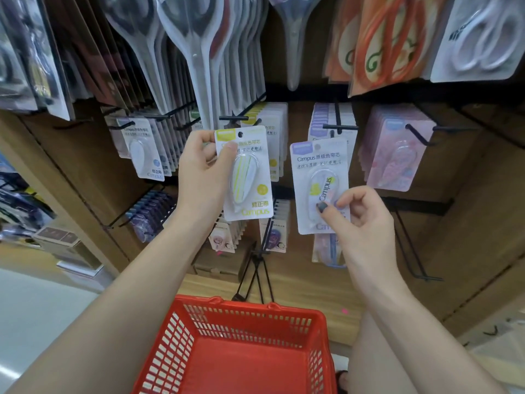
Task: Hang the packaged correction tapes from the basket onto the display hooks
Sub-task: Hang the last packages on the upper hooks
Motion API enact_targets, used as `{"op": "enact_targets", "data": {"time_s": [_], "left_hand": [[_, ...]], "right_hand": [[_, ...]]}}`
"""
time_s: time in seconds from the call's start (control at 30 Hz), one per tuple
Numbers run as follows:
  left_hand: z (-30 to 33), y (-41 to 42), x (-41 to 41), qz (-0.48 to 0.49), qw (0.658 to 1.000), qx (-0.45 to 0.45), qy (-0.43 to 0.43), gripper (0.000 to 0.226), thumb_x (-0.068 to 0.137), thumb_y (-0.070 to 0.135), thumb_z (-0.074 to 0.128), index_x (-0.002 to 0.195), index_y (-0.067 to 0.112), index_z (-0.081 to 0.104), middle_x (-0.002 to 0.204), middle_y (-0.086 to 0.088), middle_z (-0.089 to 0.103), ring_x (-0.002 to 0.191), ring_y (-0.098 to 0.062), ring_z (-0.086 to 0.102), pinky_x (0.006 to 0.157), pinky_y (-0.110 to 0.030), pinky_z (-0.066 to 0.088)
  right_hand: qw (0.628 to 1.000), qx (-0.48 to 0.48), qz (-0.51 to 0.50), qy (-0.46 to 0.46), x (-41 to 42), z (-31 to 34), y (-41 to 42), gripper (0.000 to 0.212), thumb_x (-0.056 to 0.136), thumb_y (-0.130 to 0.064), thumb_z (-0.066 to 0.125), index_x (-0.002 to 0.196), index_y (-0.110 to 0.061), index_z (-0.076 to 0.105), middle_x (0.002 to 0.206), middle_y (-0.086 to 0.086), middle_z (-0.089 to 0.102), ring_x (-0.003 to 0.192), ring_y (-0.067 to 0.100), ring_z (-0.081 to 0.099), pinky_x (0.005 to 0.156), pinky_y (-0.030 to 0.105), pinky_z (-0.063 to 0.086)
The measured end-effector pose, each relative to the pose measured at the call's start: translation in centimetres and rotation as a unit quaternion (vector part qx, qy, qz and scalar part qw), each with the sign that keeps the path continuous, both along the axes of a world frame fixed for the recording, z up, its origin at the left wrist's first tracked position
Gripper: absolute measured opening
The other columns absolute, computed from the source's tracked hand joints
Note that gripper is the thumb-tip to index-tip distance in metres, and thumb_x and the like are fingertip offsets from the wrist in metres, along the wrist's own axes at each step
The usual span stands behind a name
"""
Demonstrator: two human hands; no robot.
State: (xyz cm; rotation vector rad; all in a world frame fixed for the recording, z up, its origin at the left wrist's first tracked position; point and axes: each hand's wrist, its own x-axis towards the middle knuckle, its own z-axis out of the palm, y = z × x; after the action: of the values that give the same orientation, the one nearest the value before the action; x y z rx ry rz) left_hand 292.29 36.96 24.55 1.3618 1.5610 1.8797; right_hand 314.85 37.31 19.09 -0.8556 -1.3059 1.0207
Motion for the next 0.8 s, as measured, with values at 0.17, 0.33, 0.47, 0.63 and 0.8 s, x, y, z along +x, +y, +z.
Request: {"op": "enact_targets", "data": {"time_s": [0.17,0.33,0.47,0.63,0.8], "left_hand": [[0.2,0.5,0.1,0.029,0.999,-0.027,-0.009,0.01,0.102,0.024,0.062,0.106,0.014,0.062,0.061,0.014,0.058,0.066,-0.007,0.059,0.069,-0.028,0.052],[0.5,0.5,0.8,0.049,0.996,-0.055,-0.047,0.012,0.099,0.028,0.067,0.099,0.016,0.067,0.071,-0.009,0.067,0.077,-0.018,0.067,0.091,-0.05,0.058],[0.7,0.4,1.0,0.056,0.992,-0.065,-0.088,0.014,0.097,0.03,0.07,0.099,0.016,0.071,0.093,-0.015,0.077,0.094,-0.03,0.075,0.095,-0.054,0.059],[0.9,0.3,1.3,0.06,0.991,-0.047,-0.111,0.012,0.095,0.029,0.071,0.092,0.017,0.07,0.081,-0.003,0.068,0.079,-0.016,0.061,0.082,-0.043,0.055],[1.4,0.4,1.7,0.064,0.99,-0.059,-0.114,0.01,0.093,0.027,0.072,0.09,0.018,0.071,0.09,-0.016,0.075,0.082,-0.025,0.069,0.093,-0.058,0.056]], "right_hand": [[0.999,-0.027,-0.033,0.021,-0.9,0.0,0.0,0.036,0.093,-0.01,0.077,0.078,-0.031,0.052,0.103,0.032,0.063,0.102,0.046,0.066,0.081,0.05,0.055],[0.998,-0.019,-0.059,0.033,-1.6,-0.6,0.1,0.031,0.091,-0.012,0.077,0.082,-0.025,0.051,0.088,0.018,0.067,0.088,0.016,0.073,0.07,0.027,0.053],[0.996,-0.01,-0.077,0.033,-1.9,-0.5,0.3,0.032,0.092,-0.013,0.076,0.082,-0.027,0.049,0.085,0.007,0.067,0.089,0.013,0.074,0.069,0.025,0.054],[0.994,-0.002,-0.112,0.021,-2.1,-0.5,0.2,0.031,0.089,-0.018,0.076,0.08,-0.03,0.048,0.088,0.012,0.065,0.09,0.024,0.071,0.072,0.04,0.055],[0.992,-0.005,-0.128,0.015,-2.8,-0.2,-0.1,0.032,0.091,-0.016,0.074,0.082,-0.028,0.046,0.097,0.023,0.066,0.1,0.041,0.068,0.082,0.066,0.053]]}}
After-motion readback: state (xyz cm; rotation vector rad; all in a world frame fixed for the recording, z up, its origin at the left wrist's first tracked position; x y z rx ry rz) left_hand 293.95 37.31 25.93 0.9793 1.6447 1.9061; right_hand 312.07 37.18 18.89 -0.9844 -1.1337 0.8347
